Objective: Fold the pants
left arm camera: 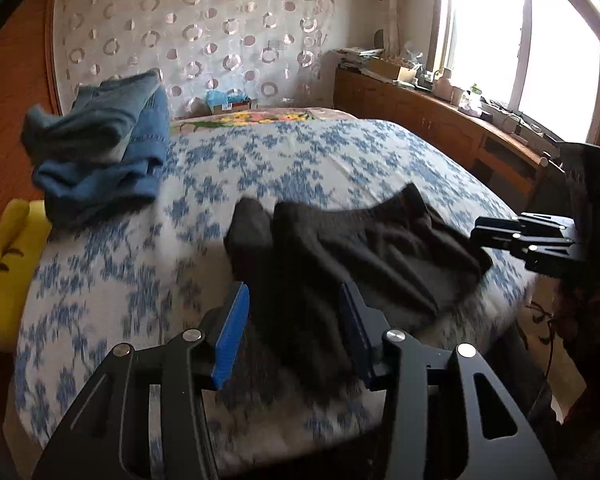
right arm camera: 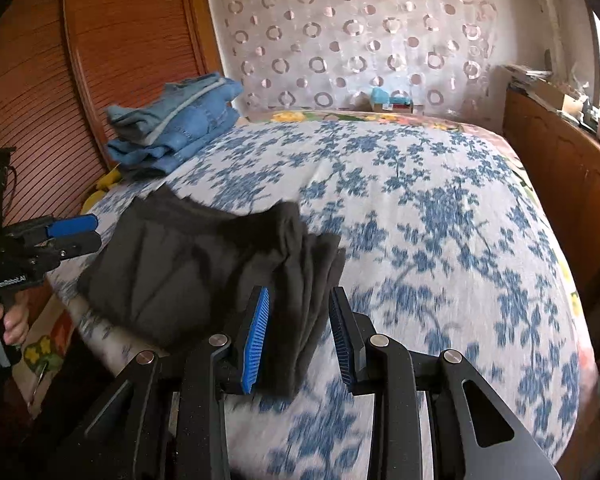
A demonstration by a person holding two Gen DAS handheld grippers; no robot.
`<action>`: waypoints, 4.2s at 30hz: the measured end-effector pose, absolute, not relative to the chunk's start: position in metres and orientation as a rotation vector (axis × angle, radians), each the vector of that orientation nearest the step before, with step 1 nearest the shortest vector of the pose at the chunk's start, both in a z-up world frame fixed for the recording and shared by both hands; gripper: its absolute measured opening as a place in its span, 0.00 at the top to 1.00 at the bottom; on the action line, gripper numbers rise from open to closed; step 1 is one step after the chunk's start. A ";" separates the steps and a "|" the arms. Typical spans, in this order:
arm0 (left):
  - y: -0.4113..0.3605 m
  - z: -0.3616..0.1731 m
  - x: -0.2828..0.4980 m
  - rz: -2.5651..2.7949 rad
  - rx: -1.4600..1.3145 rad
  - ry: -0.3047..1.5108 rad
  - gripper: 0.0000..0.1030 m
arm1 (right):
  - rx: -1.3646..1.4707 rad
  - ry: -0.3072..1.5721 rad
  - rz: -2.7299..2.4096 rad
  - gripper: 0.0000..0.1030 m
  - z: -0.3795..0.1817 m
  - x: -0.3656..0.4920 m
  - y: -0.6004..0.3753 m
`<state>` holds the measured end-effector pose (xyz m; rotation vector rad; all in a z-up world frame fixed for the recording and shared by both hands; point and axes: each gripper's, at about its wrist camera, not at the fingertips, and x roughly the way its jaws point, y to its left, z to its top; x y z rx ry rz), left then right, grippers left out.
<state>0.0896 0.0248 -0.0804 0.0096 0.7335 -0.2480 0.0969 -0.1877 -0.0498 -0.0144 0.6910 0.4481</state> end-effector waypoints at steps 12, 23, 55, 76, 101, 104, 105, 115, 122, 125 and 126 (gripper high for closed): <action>0.017 -0.101 0.069 -0.261 0.029 0.776 0.53 | -0.073 0.740 0.461 0.69 -0.063 0.061 -0.190; 0.020 -0.112 0.078 -0.205 0.060 0.808 0.52 | -0.083 0.727 0.484 0.96 -0.064 0.064 -0.193; 0.020 -0.092 0.075 -0.206 0.027 0.765 0.51 | -0.063 0.656 0.452 0.92 -0.032 0.041 -0.203; 0.021 -0.078 0.092 -0.233 -0.020 0.727 0.11 | -0.046 0.665 0.437 0.28 -0.032 0.067 -0.194; 0.030 -0.091 0.166 -0.256 -0.086 0.810 0.12 | -0.084 0.762 0.439 0.27 -0.046 0.141 -0.173; 0.032 -0.093 0.172 -0.261 -0.090 0.821 0.16 | -0.075 0.778 0.452 0.32 -0.047 0.147 -0.173; 0.033 -0.093 0.175 -0.261 -0.093 0.827 0.17 | -0.072 0.783 0.456 0.35 -0.047 0.149 -0.172; 0.039 -0.105 0.200 -0.288 -0.100 0.917 0.34 | -0.052 0.851 0.470 0.50 -0.054 0.170 -0.168; 0.040 -0.108 0.207 -0.309 -0.093 0.950 0.34 | -0.052 0.863 0.477 0.51 -0.055 0.176 -0.166; 0.038 -0.108 0.209 -0.314 -0.078 0.955 0.34 | -0.069 0.862 0.477 0.51 -0.055 0.177 -0.165; 0.036 -0.108 0.211 -0.317 -0.074 0.958 0.34 | -0.071 0.862 0.477 0.51 -0.056 0.178 -0.165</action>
